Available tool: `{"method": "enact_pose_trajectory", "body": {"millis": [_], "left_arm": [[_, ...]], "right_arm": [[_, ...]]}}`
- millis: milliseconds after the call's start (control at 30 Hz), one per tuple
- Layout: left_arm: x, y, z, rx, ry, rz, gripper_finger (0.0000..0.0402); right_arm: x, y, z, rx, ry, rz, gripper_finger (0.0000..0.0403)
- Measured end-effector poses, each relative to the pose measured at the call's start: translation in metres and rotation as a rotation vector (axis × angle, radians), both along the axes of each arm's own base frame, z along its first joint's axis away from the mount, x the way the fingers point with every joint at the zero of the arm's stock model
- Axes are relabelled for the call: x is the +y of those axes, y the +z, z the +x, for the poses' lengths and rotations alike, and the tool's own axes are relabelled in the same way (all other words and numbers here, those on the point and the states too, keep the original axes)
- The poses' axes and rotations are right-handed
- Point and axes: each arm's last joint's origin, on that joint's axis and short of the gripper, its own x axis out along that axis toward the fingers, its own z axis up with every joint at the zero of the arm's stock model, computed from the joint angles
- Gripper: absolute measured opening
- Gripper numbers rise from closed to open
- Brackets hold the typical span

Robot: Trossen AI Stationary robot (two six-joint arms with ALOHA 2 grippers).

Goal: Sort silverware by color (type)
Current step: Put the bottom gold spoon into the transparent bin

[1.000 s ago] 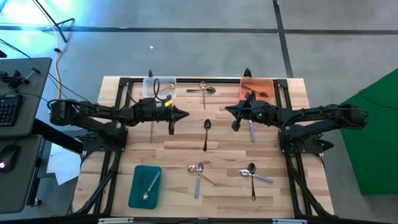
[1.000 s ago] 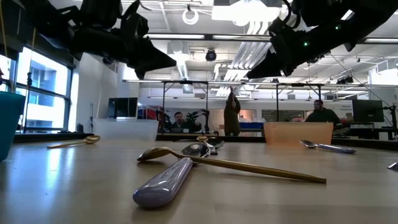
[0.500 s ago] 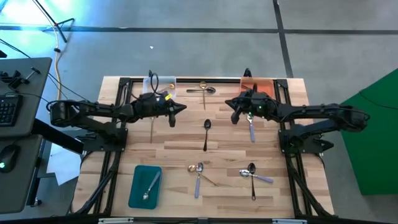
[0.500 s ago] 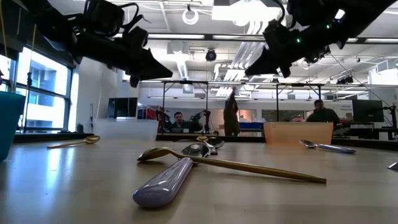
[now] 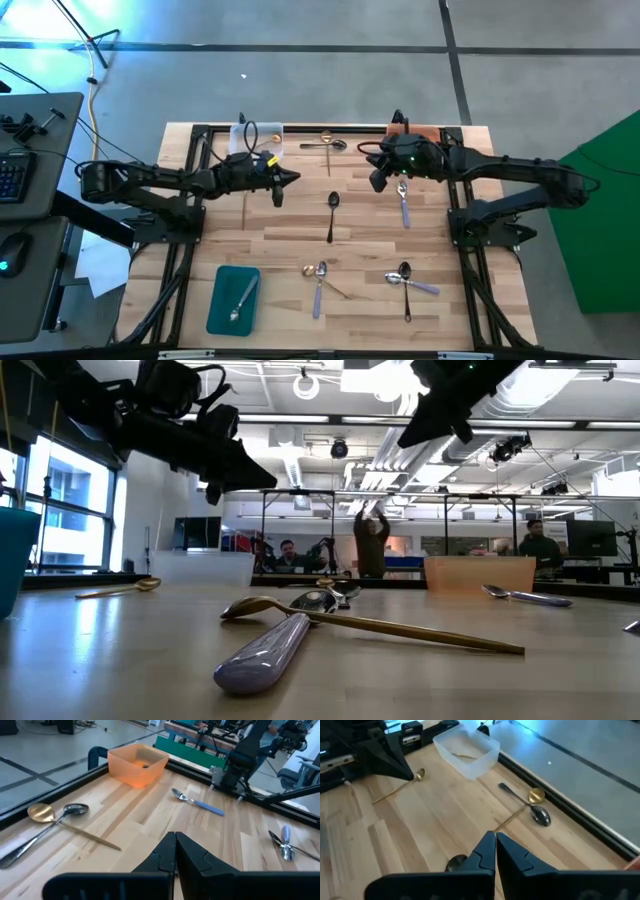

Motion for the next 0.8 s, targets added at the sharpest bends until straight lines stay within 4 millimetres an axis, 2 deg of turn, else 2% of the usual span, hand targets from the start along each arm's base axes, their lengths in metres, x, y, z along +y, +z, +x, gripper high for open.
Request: {"method": "enact_pose_trajectory", "body": {"millis": [200,400,600,700,800], "left_arm": [[-0.001,-0.003,-0.001,0.026,0.010,-0.041,0.0001],[-0.005,-0.009,-0.002,0.084,0.103,-0.070,0.0000],[-0.012,-0.016,-0.003,0.144,0.100,-0.136,0.0000],[-0.016,-0.018,-0.003,0.165,0.086,-0.135,0.0000],[-0.017,-0.019,-0.003,0.177,0.062,-0.131,0.0000]], "right_arm": [[0.005,-0.015,0.006,0.057,0.087,0.069,0.0000],[0.005,-0.025,0.014,0.086,0.127,0.121,0.0000],[0.012,-0.035,0.018,0.154,0.184,0.171,0.0002],[0.020,-0.040,0.018,0.187,0.171,0.226,0.0017],[0.029,-0.044,0.018,0.200,0.119,0.296,0.0050]]}}
